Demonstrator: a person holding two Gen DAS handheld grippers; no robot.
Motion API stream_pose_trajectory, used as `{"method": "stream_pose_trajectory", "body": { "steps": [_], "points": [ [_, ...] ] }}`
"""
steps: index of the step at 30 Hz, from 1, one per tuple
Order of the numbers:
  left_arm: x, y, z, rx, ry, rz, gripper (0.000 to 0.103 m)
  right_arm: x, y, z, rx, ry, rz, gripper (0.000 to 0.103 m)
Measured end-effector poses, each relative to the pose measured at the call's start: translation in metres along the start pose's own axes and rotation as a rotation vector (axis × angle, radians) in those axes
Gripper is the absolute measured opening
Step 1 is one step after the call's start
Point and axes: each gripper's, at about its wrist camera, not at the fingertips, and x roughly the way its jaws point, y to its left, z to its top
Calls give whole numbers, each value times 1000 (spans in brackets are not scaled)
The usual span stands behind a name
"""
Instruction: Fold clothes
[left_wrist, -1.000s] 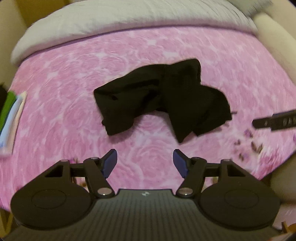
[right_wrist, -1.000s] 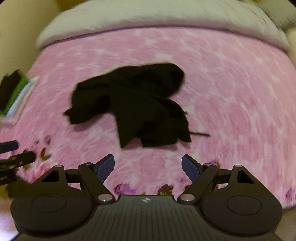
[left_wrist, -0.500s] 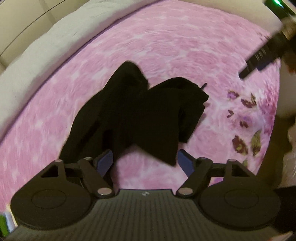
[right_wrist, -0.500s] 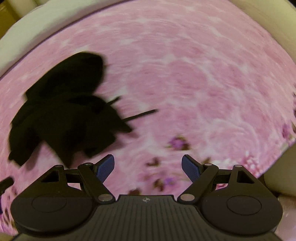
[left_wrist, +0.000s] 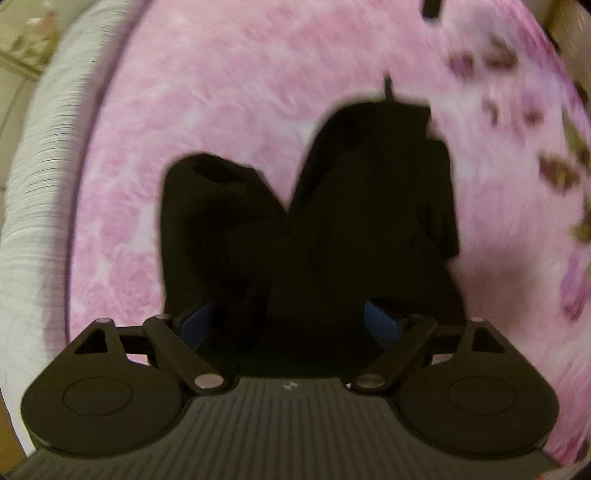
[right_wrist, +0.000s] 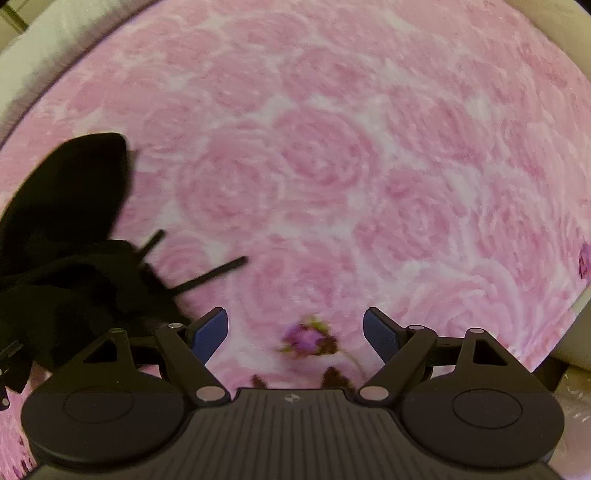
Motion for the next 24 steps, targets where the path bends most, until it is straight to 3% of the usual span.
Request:
{"method": "stream_pose_trajectory", "body": {
  "steps": [1,2,3,4,6,8,11,15,19,22,24],
  "points": [
    [6,0,-5,1,8,-29,49,5,-2,4,6,10,-3,84],
    [12,2,-10,-10,18,-73,31,9,-4,6,16,17,-6,85],
    [15,3,-13,-36,30,-80,6,12,-7,6,34,22,-11,85],
    [18,5,-17,-66,36,-88,5,15,-9,6,50,26,-16,85],
    [1,19,-30,-196,-50,-99,5,17,-10,2,73,27,-28,85],
    [-25,47,-49,-409,-142,-105,5,18,-7,-1,92,25,-47,85],
    [-78,102,-100,-741,-278,9,5,15,0,-12,135,12,-67,85],
    [-136,166,-193,-1081,-323,272,5,9,26,-28,162,-10,-62,85],
    [-158,195,-303,-1453,-238,462,5,5,73,-45,133,-19,-2,84],
    [-145,189,-375,-1665,-66,493,8,8,118,-62,78,-24,69,84],
    [-134,168,-404,-1712,11,470,18,13,146,-73,43,-13,114,84]
  ]
}}
